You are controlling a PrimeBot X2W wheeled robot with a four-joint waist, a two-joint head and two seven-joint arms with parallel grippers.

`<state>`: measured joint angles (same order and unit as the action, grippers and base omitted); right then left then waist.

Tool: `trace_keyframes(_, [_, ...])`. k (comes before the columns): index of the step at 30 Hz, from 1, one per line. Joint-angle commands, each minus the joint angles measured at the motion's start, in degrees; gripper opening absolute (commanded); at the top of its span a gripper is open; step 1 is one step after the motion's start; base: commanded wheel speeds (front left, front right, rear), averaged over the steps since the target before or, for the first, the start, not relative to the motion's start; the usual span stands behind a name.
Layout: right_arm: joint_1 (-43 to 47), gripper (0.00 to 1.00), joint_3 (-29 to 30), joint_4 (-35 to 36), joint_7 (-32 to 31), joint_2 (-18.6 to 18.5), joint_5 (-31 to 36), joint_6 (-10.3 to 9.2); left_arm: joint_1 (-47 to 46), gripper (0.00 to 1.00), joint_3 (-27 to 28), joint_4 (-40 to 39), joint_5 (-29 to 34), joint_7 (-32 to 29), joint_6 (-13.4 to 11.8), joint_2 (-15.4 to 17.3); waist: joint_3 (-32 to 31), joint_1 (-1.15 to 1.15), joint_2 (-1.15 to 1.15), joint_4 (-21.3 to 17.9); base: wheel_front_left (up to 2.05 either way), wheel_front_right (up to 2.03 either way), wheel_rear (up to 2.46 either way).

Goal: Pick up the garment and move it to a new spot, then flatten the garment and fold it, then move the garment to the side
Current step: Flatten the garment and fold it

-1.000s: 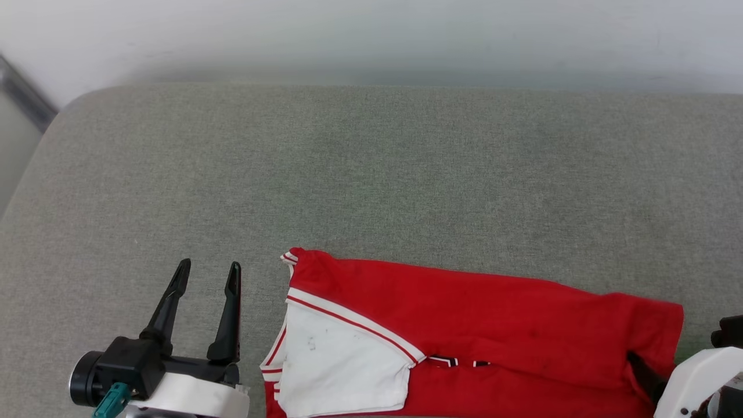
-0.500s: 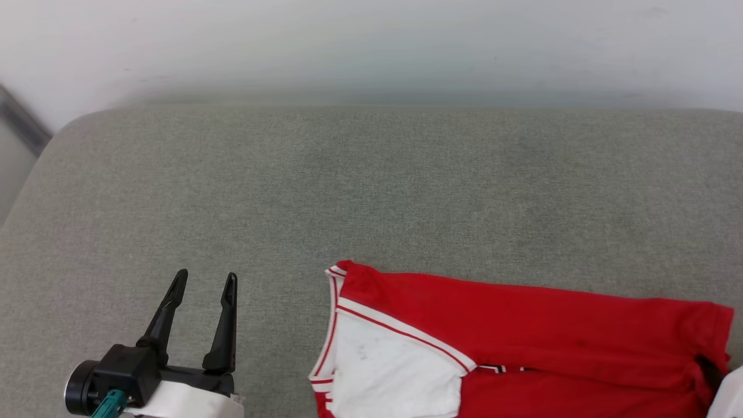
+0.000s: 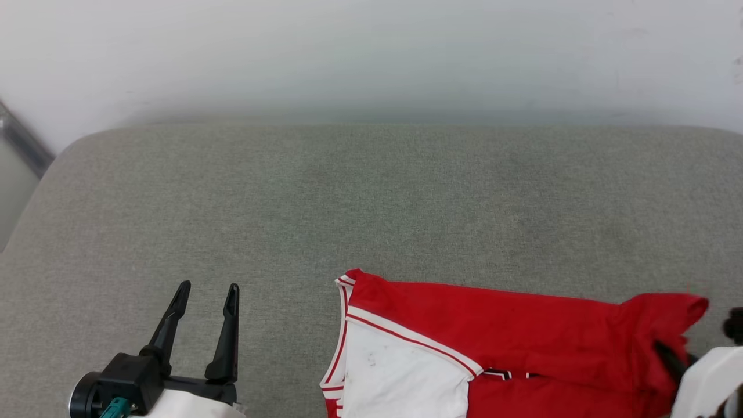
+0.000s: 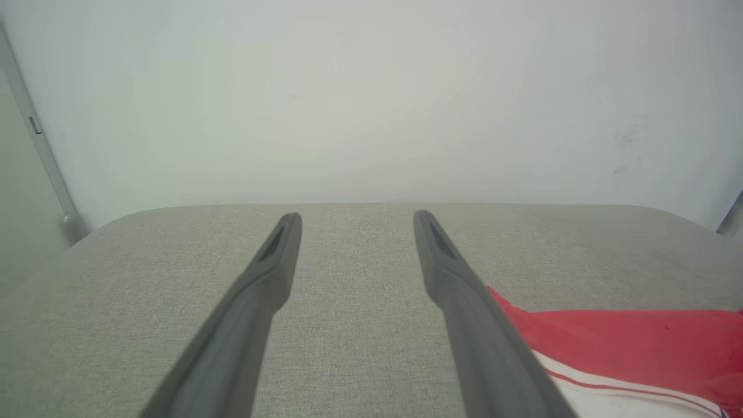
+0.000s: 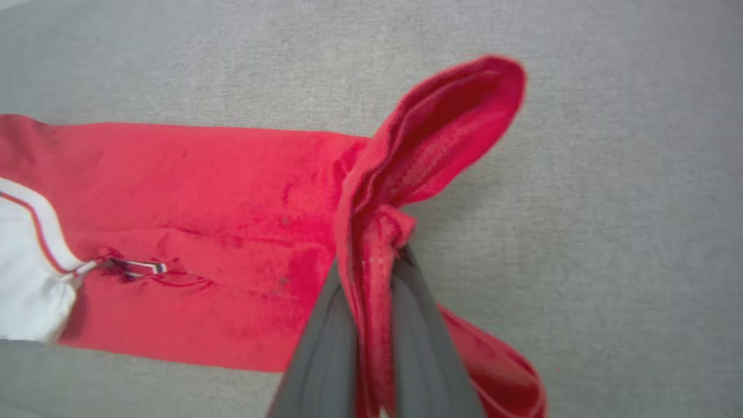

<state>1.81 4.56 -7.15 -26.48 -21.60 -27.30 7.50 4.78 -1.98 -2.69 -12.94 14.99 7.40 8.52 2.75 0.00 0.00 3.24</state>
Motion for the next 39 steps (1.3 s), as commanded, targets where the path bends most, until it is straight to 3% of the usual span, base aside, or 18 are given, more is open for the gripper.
trace_keyframes(1, [1.44,0.0,-0.81,2.78,-2.12,1.45,-0.92,-0.02,0.85,1.0,0.19,-0.14,-0.29,0.26,0.07,-0.18,-0.66,0.0,0.0,0.26,0.0,0.0,0.0])
trace_keyframes(8, [3.18,0.0,-4.81,12.28,-9.67,8.84,-1.94,-0.02,1.73,1.0,-0.41,-0.21,-0.37,0.26,0.07,-0.48,-1.58,0.0,0.0,1.63,0.0,0.0,0.0])
trace_keyframes(16, [1.1,0.0,-8.58,14.2,-12.75,17.78,-3.45,-0.01,1.08,1.0,-0.54,-0.01,-0.86,0.27,0.08,-0.24,-1.73,0.0,0.0,4.12,0.0,0.0,0.0])
trace_keyframes(24, [-2.34,0.0,-13.54,8.75,-8.69,18.78,-9.8,-0.01,0.99,1.0,-0.94,0.37,-0.92,0.27,0.08,0.05,-1.4,0.0,0.0,6.15,0.0,0.0,0.0])
trace_keyframes(35, [-10.3,0.0,-21.91,-6.61,0.48,18.76,-13.1,-0.01,0.26,1.0,-1.64,0.79,-0.91,0.27,0.07,0.28,-0.78,0.0,0.0,8.26,0.0,0.0,0.0])
trace_keyframes(36, [-10.95,0.04,-22.37,-7.82,1.23,18.77,-13.3,-0.01,0.31,1.0,-1.64,0.81,-0.91,0.27,0.07,0.29,-0.71,0.0,0.0,8.37,0.0,0.0,0.0])
trace_keyframes(37, [-11.63,0.61,-22.99,-8.89,1.94,18.78,-13.54,-0.01,0.33,1.0,-1.68,0.84,-0.91,0.27,0.07,0.27,-0.61,0.0,0.0,8.48,0.0,0.0,0.0])
trace_keyframes(38, [-12.17,1.0,-23.76,-9.8,2.39,18.78,-14.06,-0.01,0.34,1.0,-1.74,0.87,-0.91,0.27,0.08,0.26,-0.53,0.0,0.0,8.59,0.0,0.0,0.0])
trace_keyframes(39, [-12.72,1.0,-24.66,-10.5,2.91,18.78,-14.66,-0.01,0.33,1.0,-1.77,0.91,-0.9,0.27,0.07,0.26,-0.46,0.0,0.0,8.66,0.0,0.0,0.0])
